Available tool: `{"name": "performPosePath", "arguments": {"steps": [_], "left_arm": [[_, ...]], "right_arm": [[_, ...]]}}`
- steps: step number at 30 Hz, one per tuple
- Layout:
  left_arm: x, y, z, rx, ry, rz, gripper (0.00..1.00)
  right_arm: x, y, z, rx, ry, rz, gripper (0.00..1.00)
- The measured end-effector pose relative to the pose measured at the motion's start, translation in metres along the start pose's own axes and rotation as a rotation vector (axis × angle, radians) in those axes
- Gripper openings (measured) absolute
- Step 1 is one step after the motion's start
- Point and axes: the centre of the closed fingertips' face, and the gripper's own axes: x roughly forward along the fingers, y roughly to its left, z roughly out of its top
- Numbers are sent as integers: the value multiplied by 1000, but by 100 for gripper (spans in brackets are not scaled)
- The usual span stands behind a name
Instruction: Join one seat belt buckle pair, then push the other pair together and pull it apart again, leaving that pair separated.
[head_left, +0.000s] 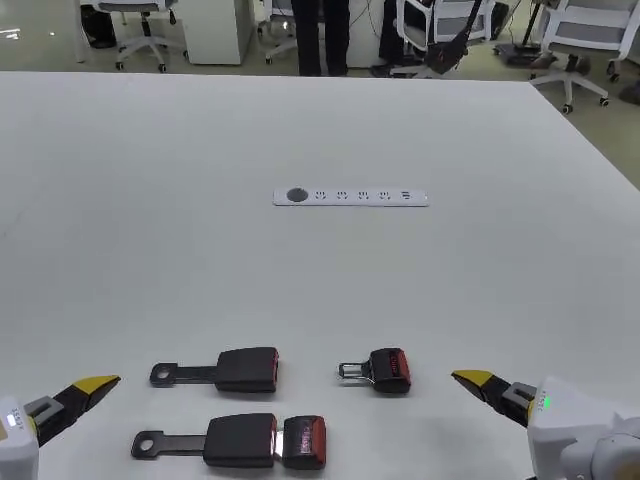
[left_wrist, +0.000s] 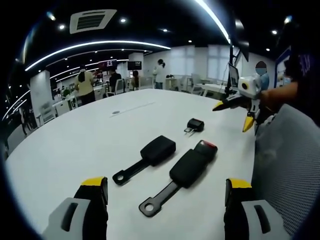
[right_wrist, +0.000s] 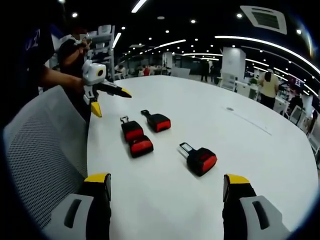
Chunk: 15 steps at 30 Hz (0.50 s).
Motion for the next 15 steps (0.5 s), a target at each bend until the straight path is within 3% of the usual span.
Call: {"name": "performPosePath", "arguments": {"steps": [15], "left_arm": [[0, -1, 1, 5, -3, 2, 100]], "right_arm": [[0, 3, -2, -5, 12, 5, 94]]}}
